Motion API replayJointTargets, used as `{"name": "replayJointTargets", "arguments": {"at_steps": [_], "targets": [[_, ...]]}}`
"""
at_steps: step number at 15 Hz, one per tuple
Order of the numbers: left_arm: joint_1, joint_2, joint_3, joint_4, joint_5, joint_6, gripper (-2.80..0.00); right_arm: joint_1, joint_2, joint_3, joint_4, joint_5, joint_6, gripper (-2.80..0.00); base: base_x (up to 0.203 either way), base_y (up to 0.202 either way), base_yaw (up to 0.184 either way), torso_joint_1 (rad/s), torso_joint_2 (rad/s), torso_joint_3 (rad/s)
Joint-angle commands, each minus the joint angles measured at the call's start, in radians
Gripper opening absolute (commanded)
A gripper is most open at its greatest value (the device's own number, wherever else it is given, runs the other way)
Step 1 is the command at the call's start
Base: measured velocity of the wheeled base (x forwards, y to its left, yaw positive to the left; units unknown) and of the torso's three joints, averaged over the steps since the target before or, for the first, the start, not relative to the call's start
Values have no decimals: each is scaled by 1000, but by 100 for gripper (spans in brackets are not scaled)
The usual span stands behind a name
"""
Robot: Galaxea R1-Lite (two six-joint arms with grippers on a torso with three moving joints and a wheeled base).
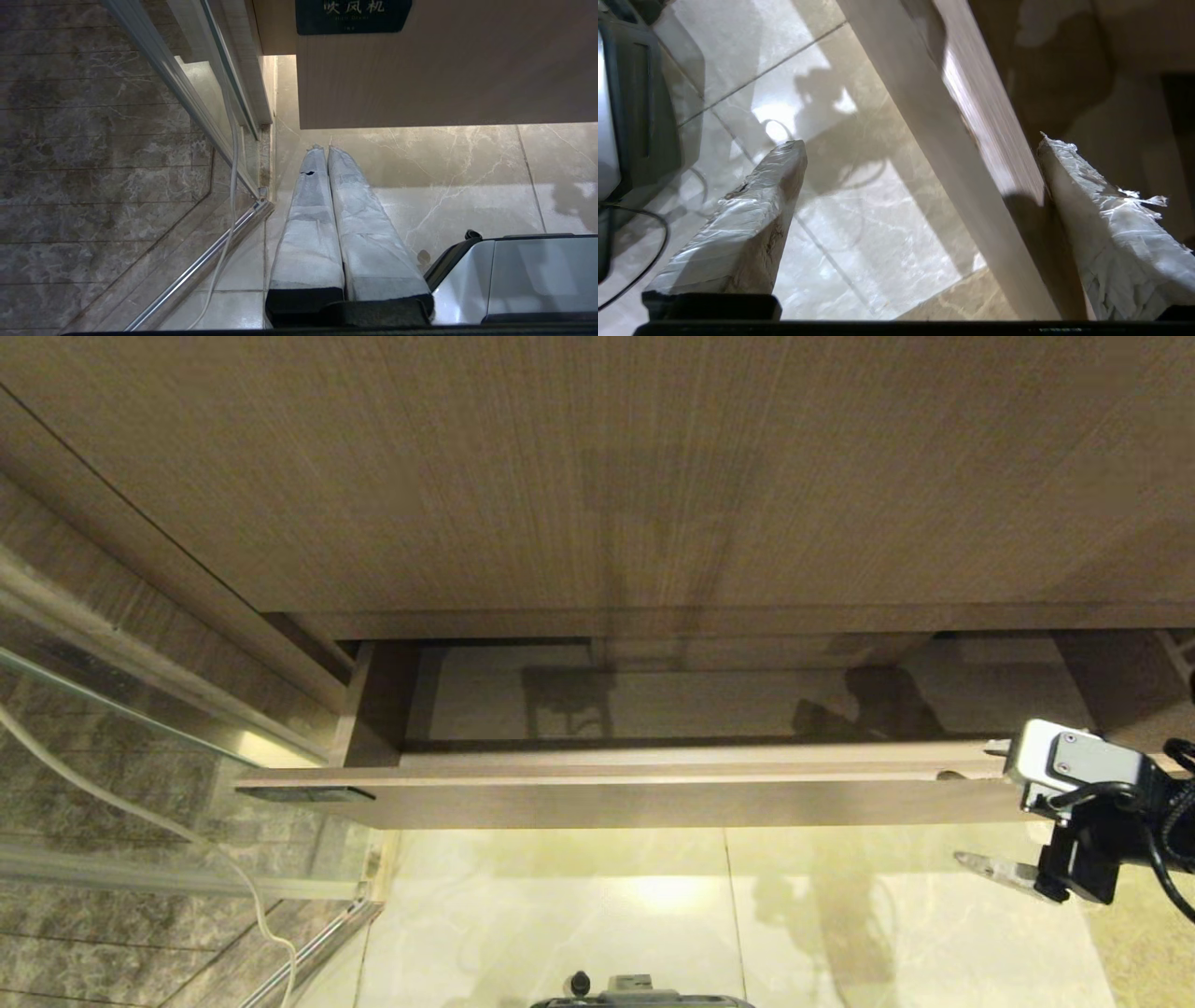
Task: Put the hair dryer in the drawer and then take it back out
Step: Pull open the drawer
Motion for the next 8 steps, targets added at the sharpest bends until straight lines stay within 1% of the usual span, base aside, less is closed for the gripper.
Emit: {"name": "replayJointTargets", "arguments": {"at_steps": [1, 2, 3, 4, 5, 6, 7, 8], "targets": [[0, 0, 0, 1, 0, 0, -280, -19, -63, 12, 28, 5, -2, 0, 0, 0, 0, 0, 0, 0], [0, -2, -1, 0, 0, 0, -280, -31, -95, 18, 72, 8, 29, 0, 0, 0, 0, 0, 0, 0], [0, 0, 0, 1, 0, 0, -280, -44, -114, 27, 107, 11, 91, 0, 0, 0, 0, 0, 0, 0], [0, -2, 0, 1, 0, 0, -280, -49, -128, 34, 144, 13, 177, 0, 0, 0, 0, 0, 0, 0], [0, 0, -1, -1, 0, 0, -280, -53, -137, 34, 188, 13, 239, 0, 0, 0, 0, 0, 0, 0], [0, -2, 0, 1, 0, -1, -280, -63, -140, 22, 213, 8, 274, 0, 0, 0, 0, 0, 0, 0], [0, -2, 0, -1, 0, 0, -280, -70, -141, 15, 220, 8, 280, -88, 0, 0, 0, 0, 0, 0], [0, -2, -1, -1, 0, 0, -280, -75, -144, 4, 227, 18, 281, -280, 0, 0, 0, 0, 0, 0]]}}
